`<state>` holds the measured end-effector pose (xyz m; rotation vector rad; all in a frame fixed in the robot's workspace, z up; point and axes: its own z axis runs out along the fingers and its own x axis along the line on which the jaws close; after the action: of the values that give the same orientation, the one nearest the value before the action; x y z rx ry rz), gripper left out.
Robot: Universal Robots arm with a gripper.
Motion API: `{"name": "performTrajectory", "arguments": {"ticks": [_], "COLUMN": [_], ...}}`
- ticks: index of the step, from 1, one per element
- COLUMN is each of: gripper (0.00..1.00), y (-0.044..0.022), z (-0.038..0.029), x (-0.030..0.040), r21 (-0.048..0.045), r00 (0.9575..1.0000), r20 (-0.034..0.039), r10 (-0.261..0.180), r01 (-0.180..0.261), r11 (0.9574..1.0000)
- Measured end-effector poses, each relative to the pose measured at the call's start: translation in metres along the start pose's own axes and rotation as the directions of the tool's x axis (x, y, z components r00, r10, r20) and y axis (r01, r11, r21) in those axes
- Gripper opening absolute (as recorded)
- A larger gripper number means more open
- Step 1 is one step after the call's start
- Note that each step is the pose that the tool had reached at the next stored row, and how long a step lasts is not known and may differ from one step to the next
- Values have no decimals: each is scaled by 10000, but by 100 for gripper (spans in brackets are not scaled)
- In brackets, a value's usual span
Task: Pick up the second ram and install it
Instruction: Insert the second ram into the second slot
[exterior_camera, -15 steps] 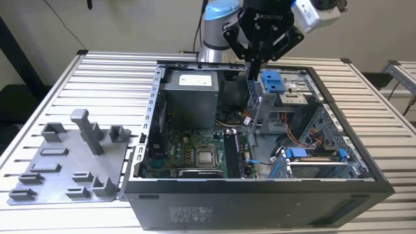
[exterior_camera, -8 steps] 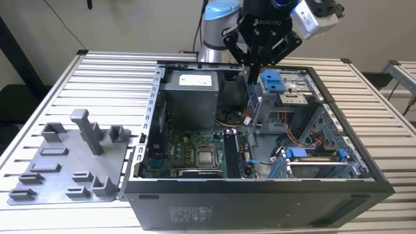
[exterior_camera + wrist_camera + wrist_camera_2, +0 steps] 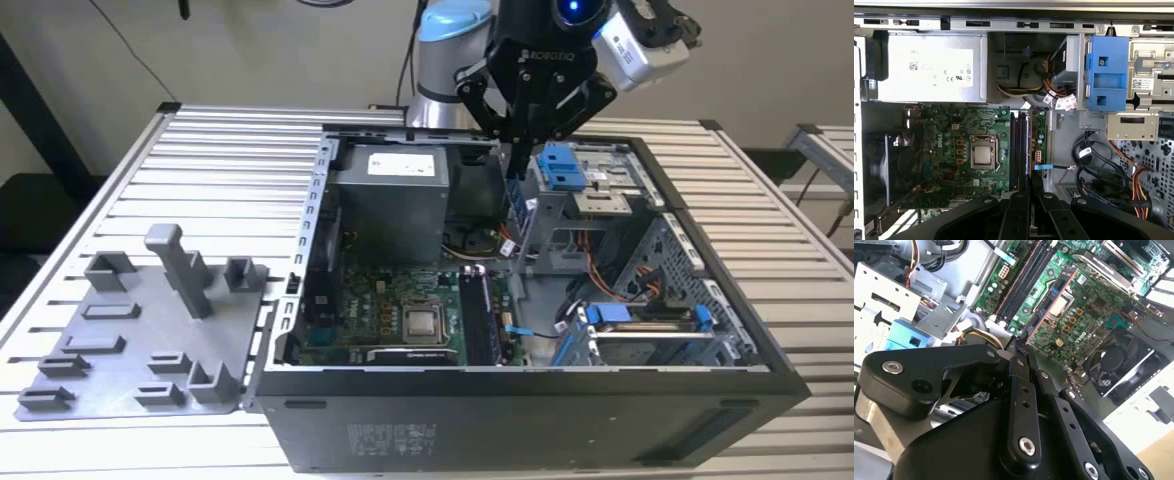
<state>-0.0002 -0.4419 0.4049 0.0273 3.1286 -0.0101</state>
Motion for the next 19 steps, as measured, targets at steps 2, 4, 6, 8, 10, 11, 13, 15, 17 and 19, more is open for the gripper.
{"name": "performTrajectory", "arguments": {"ticks": [2, 4, 6, 8, 10, 11, 13, 15, 17, 19], "gripper": [13, 13, 13, 13, 13, 13, 13, 13, 13, 13], "y": [0, 0, 0, 0, 1, 0, 0, 0, 0, 0], "z": [4, 4, 5, 5, 11, 14, 25, 39, 55, 71], "x": [0, 0, 0, 0, 0, 0, 0, 0, 1, 1], "r21": [5, 6, 5, 5, 4, 6, 8, 8, 9, 9], "r00": [10000, 10000, 10000, 10000, 10000, 10000, 10000, 10000, 10000, 10000], "r20": [0, 0, 0, 1, 1, 1, 1, 0, 0, 0], "r10": [-1, -1, -1, -1, -1, -1, -1, -1, -1, -1], "r01": [1, 1, 1, 1, 1, 1, 1, 1, 1, 1], "r11": [10000, 10000, 10000, 10000, 10000, 10000, 10000, 10000, 10000, 10000]}}
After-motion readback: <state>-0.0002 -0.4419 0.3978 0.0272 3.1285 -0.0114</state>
